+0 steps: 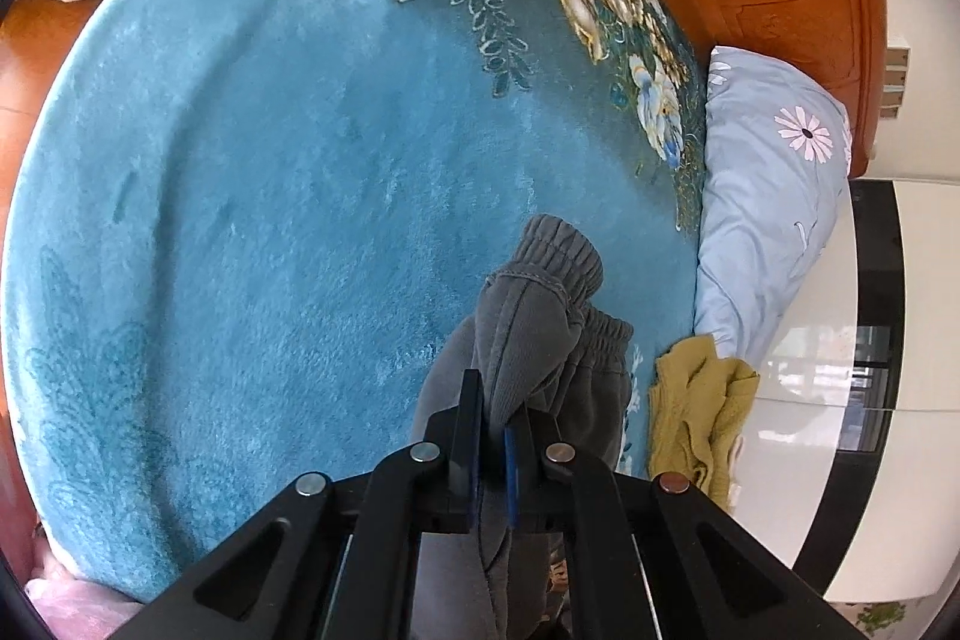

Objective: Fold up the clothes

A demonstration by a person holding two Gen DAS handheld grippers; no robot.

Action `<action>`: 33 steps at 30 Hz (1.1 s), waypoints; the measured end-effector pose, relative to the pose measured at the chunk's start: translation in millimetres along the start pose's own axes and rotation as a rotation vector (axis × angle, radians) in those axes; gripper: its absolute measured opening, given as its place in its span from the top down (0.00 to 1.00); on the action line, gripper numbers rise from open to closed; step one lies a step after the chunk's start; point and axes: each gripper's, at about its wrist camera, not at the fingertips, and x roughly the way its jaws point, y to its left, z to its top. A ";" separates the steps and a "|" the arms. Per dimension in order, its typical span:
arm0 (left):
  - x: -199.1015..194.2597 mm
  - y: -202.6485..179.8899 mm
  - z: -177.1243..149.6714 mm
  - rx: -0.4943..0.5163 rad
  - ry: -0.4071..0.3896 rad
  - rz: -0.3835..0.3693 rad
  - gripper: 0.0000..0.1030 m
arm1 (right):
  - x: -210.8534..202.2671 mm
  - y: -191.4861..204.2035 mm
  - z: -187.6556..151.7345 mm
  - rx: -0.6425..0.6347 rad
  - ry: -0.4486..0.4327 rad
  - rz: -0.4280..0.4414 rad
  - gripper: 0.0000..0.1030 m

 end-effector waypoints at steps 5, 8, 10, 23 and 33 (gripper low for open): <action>7.1 3.7 2.2 -0.021 0.008 0.001 0.93 | 64.7 0.6 21.6 0.146 0.095 -0.083 0.37; 12.4 1.8 3.0 -0.010 0.009 0.010 0.93 | 93.0 -3.1 27.3 0.207 0.130 -0.154 0.37; 15.6 -0.6 3.2 0.008 0.011 0.020 0.93 | 105.3 -1.2 29.4 0.194 0.142 -0.199 0.37; 12.5 -10.5 0.2 0.078 0.011 0.028 0.93 | 113.2 -13.6 19.7 0.159 0.218 -0.384 0.91; -3.8 -21.9 -7.5 0.150 -0.032 0.016 0.92 | -7.8 -29.6 7.2 0.141 0.033 -0.077 1.00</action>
